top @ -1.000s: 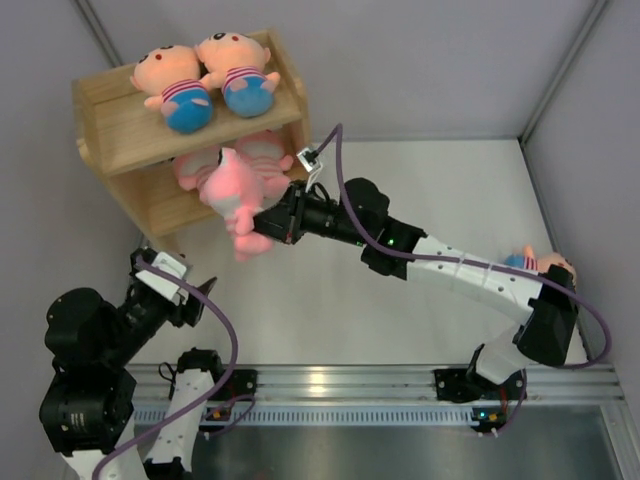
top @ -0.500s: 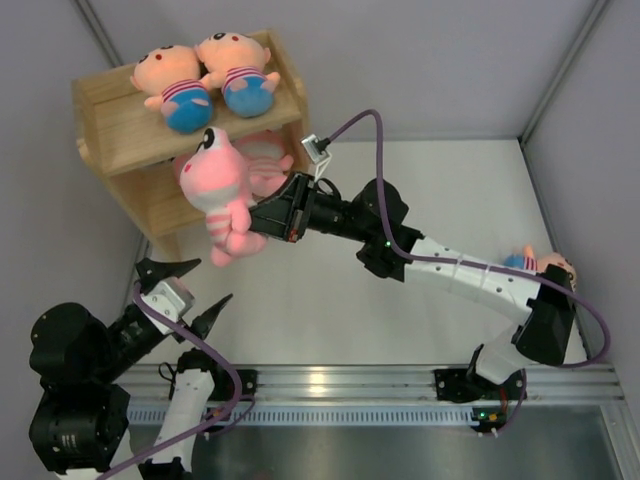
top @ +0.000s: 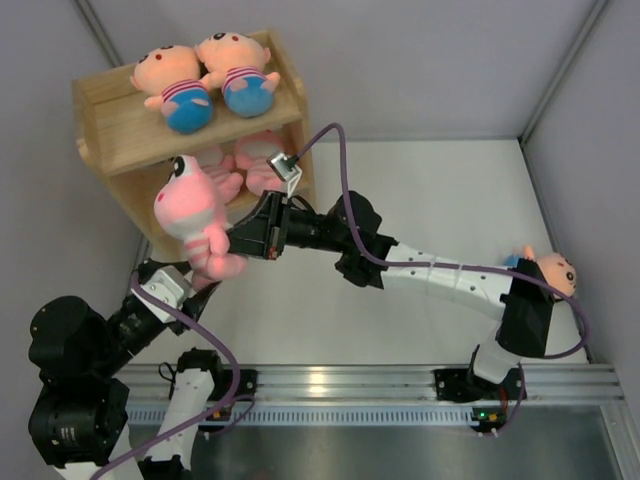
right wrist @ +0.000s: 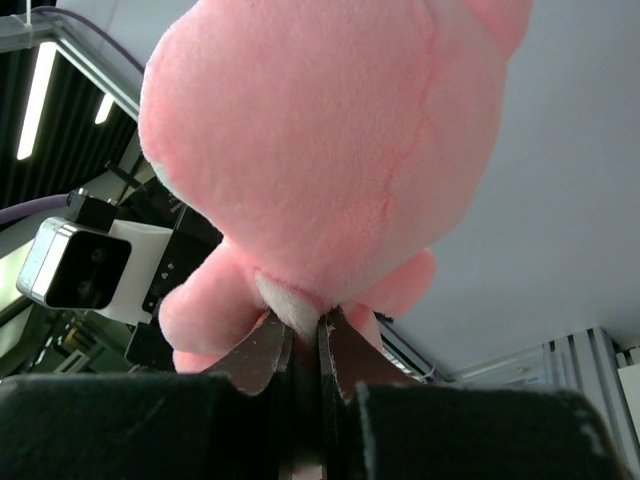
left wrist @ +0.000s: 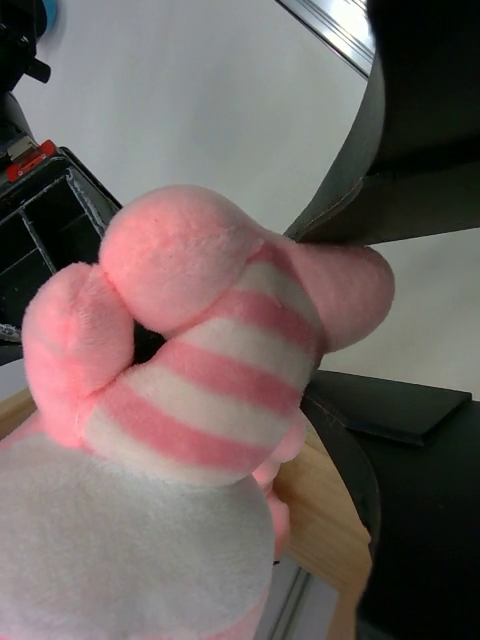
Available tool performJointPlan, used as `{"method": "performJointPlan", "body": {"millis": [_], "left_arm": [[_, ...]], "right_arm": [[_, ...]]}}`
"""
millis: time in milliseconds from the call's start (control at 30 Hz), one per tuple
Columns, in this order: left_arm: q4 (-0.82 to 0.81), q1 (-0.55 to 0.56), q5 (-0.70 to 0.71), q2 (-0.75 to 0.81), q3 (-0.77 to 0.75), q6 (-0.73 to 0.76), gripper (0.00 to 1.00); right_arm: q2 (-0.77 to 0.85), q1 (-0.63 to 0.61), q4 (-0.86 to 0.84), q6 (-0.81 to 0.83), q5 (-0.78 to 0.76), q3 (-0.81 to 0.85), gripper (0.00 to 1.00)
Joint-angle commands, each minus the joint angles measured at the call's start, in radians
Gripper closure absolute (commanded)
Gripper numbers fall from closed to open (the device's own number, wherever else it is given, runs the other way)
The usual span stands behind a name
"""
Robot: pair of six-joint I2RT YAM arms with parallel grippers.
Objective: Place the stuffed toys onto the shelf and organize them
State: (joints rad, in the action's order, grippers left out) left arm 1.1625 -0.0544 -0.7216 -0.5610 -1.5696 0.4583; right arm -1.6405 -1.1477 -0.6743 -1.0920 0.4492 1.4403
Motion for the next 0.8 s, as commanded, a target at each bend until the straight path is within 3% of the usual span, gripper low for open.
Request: {"method": "performJointPlan", "body": {"millis": [0,67,100,167,233,267,300,367,400,533,767], "left_arm": [[-0.046,0.001,0.005,-0.019,-0.004,-0.001,0.52],[-0.046,0.001,0.014,-0.017,0.006,0.005,0.70],[-0.046,-0.001,0.022,-0.016,0.017,0.005,0.89],[-0.047,0.001,0.057,-0.016,0.022,-0.007,1.00],[-0.046,0.001,0.120,-0.017,0.023,-0.018,1.00],[-0.046,-0.001,0.155,-0.019,0.026,-0.030,1.00],[-0.047,0.001,0.189,-0.019,0.031,-0.035,1.00],[-0.043,0.001,0.307,-0.016,0.045,-0.041,1.00],[-0.032,0.002,0.338,-0.016,0.060,-0.034,1.00],[0.029,0.002,0.459,-0.020,0.105,0.003,1.00],[0.054,0.001,0.634,-0.066,0.189,0.114,1.00]], "right_arm": [[-0.011,-0.023,-0.131,-0.034,0.014,0.037,1.00],[-0.015,-0.024,-0.140,-0.040,0.017,0.040,1.00],[-0.019,-0.026,-0.140,-0.040,0.019,0.040,1.00],[-0.019,-0.027,-0.114,-0.028,0.023,0.043,1.00],[-0.003,-0.027,-0.058,0.021,-0.001,0.032,0.81],[0.010,-0.027,0.050,0.055,-0.018,0.022,0.73],[0.042,-0.026,0.143,0.143,-0.045,0.020,0.52],[0.082,-0.026,0.310,0.258,-0.180,0.016,0.41],[0.125,-0.026,0.472,0.335,-0.237,0.009,0.33],[0.250,-0.007,0.634,0.425,-0.482,-0.086,0.26],[0.418,0.046,0.713,0.521,-0.598,-0.218,0.24]]}}
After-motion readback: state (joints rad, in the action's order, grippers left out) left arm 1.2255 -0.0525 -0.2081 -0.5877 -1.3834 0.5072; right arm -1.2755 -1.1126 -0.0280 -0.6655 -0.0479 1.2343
